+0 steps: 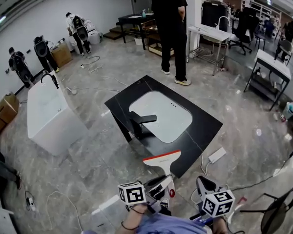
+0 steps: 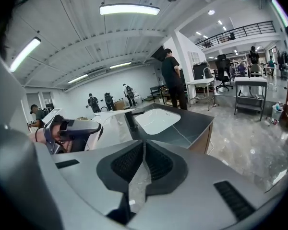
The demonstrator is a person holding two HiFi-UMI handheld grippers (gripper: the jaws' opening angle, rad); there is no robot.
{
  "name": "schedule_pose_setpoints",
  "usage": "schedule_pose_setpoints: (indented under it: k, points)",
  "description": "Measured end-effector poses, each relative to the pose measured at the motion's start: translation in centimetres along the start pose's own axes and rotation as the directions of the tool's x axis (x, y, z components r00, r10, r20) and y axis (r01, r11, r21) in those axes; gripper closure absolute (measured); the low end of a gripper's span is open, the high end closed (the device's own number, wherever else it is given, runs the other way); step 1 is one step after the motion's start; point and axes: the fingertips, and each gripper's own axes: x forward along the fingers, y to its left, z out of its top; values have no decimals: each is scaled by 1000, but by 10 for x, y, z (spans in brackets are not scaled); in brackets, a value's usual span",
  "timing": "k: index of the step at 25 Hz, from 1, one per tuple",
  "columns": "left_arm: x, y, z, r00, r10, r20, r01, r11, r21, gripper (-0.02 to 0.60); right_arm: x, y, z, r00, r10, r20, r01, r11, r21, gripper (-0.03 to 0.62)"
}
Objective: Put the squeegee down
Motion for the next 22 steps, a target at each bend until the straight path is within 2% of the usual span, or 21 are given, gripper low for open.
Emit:
schedule_pose_setpoints:
  k: [9,17,22]
  points:
    - [28,29,31,996,-45,-83,43,999,-20,538,35,-27,18,995,-101,0,101,993,54,563]
    - [55,40,26,990,-41,-137,33,998,-61,538,38,-53,19,990,-138,-19,139,986,93,563]
    - [80,37,18,989,-23,-144,13,997,-73,538,42,-84,25,992,-122,-31,124,987,100,563]
